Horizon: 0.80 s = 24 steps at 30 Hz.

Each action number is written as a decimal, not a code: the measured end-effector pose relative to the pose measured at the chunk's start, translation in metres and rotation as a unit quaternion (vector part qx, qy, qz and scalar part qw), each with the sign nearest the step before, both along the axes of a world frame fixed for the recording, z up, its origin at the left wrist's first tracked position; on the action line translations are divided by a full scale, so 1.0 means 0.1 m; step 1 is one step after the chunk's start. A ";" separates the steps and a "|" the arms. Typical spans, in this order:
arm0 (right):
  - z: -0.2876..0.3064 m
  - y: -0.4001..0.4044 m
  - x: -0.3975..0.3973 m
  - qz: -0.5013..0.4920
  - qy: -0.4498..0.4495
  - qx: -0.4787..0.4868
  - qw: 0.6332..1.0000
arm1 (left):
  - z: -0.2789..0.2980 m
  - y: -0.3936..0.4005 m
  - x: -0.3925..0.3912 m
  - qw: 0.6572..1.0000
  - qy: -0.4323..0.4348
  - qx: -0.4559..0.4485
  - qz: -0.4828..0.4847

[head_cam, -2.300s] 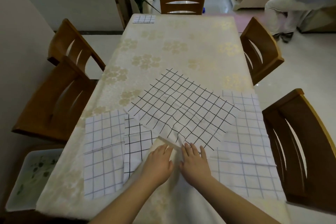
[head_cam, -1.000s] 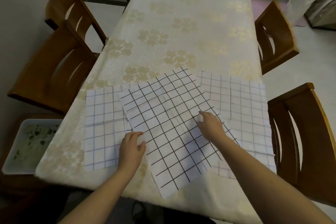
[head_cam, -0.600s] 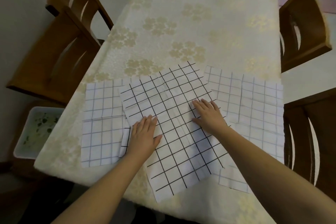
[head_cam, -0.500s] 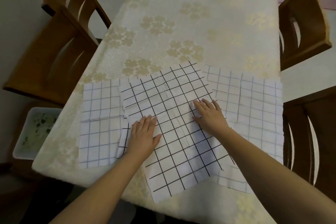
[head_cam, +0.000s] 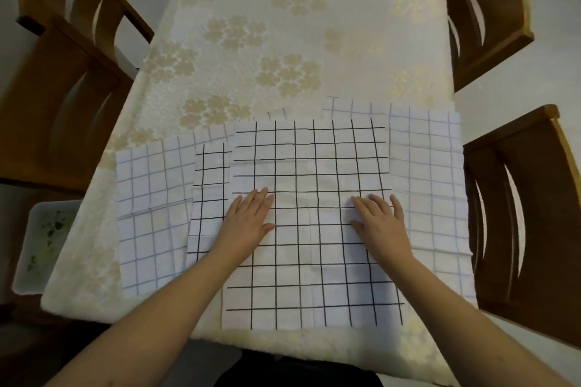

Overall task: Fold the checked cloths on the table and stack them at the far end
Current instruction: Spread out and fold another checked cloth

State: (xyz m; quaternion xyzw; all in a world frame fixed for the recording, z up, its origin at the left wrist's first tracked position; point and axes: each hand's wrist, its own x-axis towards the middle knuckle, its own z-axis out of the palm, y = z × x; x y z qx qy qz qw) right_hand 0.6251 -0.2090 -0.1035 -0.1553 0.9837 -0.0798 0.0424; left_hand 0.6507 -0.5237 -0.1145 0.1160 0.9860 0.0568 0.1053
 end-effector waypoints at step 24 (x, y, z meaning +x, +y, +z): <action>0.05 0.21 -0.03 -0.022 0.108 -0.110 0.988 | 0.23 -0.07 -0.06 0.978 0.147 0.137 0.048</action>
